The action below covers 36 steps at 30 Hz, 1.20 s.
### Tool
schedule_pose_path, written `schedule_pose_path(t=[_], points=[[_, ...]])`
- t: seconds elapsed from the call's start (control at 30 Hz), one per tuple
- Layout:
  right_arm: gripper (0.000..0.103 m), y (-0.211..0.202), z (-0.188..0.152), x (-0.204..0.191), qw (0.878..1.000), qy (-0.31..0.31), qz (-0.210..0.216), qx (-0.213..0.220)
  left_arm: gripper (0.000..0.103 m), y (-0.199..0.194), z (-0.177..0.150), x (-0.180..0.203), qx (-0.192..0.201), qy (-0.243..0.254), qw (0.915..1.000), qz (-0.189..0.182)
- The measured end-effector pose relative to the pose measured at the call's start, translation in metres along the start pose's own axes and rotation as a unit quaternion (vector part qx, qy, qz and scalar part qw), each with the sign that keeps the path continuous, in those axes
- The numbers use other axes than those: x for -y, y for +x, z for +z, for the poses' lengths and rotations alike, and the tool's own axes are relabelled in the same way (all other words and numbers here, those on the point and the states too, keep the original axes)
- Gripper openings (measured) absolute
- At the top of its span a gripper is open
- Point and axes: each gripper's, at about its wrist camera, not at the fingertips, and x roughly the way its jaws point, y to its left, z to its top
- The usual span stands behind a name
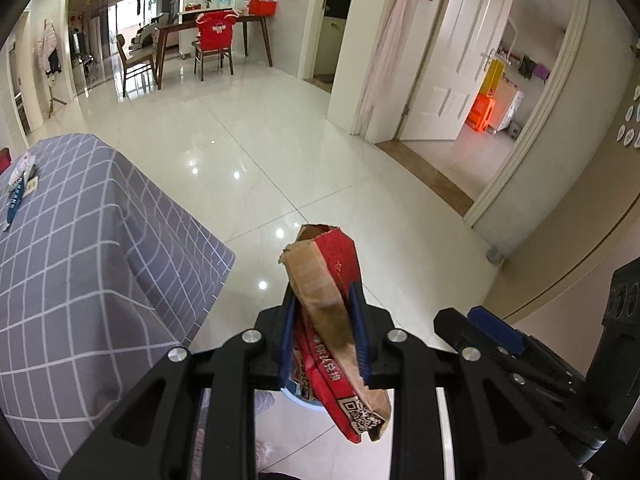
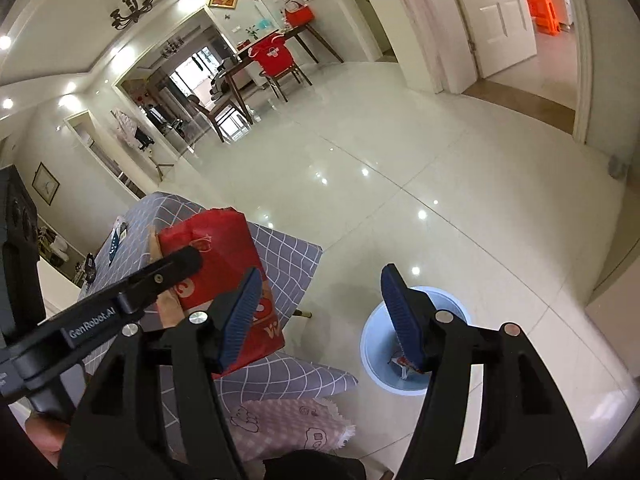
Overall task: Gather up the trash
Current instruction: 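Carry both to the bucket, open the right tool then the left tool over it, then move both open tools back over the table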
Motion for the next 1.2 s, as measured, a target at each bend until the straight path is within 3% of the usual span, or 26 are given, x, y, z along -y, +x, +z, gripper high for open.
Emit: schedule_pose_path(t=[0.63, 0.7, 0.73, 0.77, 0.83, 1.2], points=[[0.065, -0.006, -0.005, 0.028, 0.999, 0.038, -0.024, 0.030, 0.026, 0.044, -0.001, 0.023, -0.032, 0.024, 0.9991, -0.011], [0.065, -0.012, -0.004, 0.033, 0.997, 0.047, -0.031, 0.044, 0.032, 0.049, 0.002, 0.026, -0.039, 0.025, 0.9987, -0.021], [0.065, -0.014, -0.004, 0.036, 0.997, 0.050, -0.033, 0.050, 0.043, 0.052, 0.003, 0.026, -0.043, 0.026, 0.9985, -0.023], [0.066, -0.016, -0.004, 0.037, 0.997, 0.053, -0.034, 0.053, 0.065, 0.055, 0.004, 0.027, -0.050, 0.026, 0.9981, -0.022], [0.067, -0.018, -0.003, 0.043, 0.996, 0.059, -0.035, 0.056, 0.078, 0.055, 0.003, 0.026, -0.044, 0.021, 0.9987, -0.012], [0.067, -0.018, -0.004, 0.028, 0.998, 0.048, -0.024, 0.046, 0.078, 0.033, -0.001, 0.011, -0.041, 0.009, 0.9991, 0.005]])
